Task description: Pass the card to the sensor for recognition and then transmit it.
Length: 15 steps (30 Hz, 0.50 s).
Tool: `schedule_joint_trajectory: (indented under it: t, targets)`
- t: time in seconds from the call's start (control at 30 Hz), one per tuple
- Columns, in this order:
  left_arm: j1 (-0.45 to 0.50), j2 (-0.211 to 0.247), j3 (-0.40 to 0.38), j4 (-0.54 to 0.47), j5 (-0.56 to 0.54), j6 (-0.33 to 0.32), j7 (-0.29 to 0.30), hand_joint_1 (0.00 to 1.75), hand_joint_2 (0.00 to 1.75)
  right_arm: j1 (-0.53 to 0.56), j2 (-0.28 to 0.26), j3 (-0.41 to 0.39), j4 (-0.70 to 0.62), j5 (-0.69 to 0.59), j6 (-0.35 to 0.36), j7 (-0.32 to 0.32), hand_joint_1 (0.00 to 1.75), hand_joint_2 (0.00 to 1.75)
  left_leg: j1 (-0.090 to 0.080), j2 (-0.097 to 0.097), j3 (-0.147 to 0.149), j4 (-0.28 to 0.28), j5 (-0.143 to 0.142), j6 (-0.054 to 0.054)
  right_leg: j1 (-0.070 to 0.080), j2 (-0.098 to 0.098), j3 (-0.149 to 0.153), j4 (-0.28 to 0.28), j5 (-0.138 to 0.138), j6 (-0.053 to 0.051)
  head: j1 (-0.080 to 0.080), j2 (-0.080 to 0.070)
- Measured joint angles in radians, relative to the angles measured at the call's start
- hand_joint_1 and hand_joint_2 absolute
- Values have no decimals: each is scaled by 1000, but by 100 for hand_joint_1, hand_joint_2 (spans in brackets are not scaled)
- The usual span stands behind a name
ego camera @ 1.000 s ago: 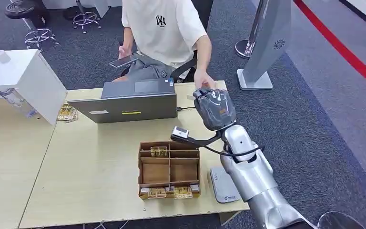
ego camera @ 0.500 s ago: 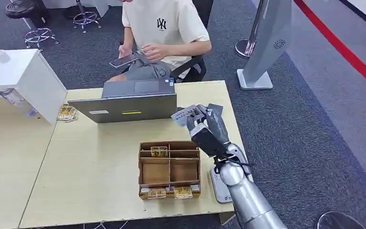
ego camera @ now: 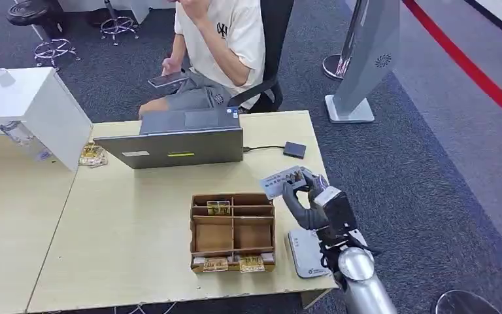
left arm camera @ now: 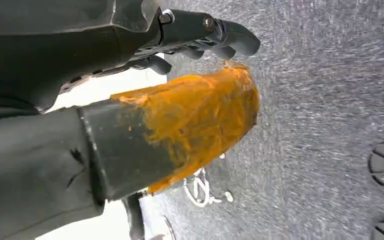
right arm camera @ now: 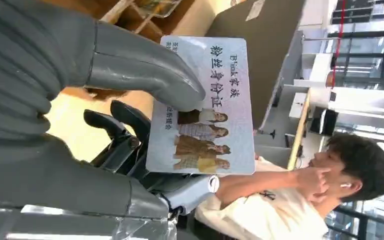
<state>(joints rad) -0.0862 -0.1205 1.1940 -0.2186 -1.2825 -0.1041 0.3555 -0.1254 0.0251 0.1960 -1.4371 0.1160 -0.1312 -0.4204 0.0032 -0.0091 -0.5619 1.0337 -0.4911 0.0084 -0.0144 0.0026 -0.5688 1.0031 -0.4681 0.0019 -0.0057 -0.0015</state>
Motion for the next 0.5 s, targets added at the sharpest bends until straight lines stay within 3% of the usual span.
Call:
schedule_joint_trajectory:
  t: [0.27,0.5]
  targets:
    - [2,0,9,0,6,0,-2,0,0,61,-85,-160,-22,-105,166,1,175,175,0,0,0,0,0,0,0,0,0,0,0,0,0,0]
    - [2,0,10,0,8,0,-3,0,0,73,-136,-252,44,-125,308,0,175,175,0,0,0,0,0,0,0,0,0,0,0,0,0,0]
